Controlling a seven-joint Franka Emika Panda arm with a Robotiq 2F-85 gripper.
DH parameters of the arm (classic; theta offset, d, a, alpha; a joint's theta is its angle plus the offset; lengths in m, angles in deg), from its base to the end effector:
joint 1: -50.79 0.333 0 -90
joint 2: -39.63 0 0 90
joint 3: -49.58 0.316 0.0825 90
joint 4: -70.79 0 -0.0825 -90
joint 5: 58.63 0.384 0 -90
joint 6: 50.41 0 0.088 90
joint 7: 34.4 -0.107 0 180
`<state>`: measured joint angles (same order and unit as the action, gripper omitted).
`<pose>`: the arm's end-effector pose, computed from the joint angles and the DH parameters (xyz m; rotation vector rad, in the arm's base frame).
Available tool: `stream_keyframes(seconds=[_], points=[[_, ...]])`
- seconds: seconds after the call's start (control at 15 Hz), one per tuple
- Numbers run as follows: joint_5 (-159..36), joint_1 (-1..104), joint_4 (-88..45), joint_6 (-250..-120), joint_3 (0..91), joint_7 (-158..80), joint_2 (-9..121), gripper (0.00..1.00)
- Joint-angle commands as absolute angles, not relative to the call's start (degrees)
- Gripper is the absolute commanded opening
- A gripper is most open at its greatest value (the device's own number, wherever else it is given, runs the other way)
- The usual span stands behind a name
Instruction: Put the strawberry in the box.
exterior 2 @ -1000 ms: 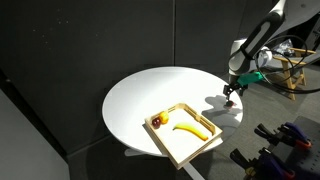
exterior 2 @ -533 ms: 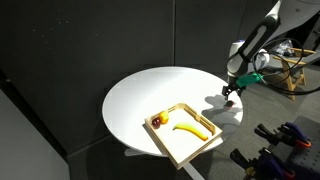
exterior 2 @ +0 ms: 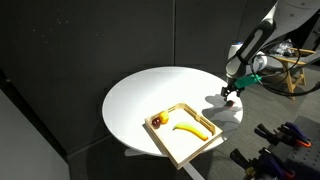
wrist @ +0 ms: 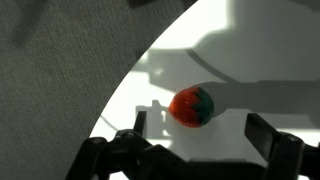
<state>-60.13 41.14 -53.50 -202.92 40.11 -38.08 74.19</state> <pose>0.5087 -0.1816 0.1064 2.9990 -0.5305 -0.1786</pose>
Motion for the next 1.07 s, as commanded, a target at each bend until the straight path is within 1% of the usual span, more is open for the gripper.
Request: stream_keyframes(seconds=[0.0, 1.0], points=[[-59.4, 40.0, -51.8, -203.1, 40.6, -36.2, 75.7, 1.0], [-59.6, 40.4, -48.3, -202.8, 40.1, -37.0, 79.8, 1.0]])
